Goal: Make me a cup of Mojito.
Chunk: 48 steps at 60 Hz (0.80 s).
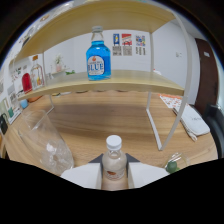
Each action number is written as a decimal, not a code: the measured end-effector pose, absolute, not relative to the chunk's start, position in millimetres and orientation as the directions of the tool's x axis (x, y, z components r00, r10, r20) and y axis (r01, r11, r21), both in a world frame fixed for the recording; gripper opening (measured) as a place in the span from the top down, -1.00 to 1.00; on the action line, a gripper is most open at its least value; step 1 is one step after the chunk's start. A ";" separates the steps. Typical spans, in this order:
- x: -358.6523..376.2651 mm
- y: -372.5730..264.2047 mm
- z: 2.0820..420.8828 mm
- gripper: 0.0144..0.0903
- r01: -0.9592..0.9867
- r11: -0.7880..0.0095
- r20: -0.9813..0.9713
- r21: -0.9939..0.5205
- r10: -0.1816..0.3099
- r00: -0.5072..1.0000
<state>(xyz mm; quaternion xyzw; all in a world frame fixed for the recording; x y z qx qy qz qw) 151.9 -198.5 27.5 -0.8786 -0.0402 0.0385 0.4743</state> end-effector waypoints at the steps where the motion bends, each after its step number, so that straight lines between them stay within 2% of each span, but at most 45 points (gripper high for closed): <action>1: 152.4 -198.5 25.4 0.46 0.036 -0.550 -0.029 -0.834 0.109 0.994; 12: 146.9 -200.6 20.8 0.44 0.049 -0.558 -0.022 -0.828 0.121 0.992; 24: 152.8 -207.5 15.6 0.38 0.026 -0.584 -0.028 -0.811 0.083 0.996; 30: 157.4 -216.7 10.2 -0.12 0.026 -0.618 -0.019 -0.786 0.066 0.998; 33: 158.0 -222.1 15.1 -0.58 0.029 -0.618 -0.014 -0.786 0.065 0.998; 35: 159.6 -223.9 22.6 -0.75 0.038 -0.606 0.002 -0.794 0.060 0.998; 41: 161.5 -234.5 51.5 -0.90 0.050 -0.565 0.036 -0.824 0.035 0.999; 48: 152.1 -252.9 95.0 -0.88 0.003 -0.517 0.012 -0.856 -0.014 1.000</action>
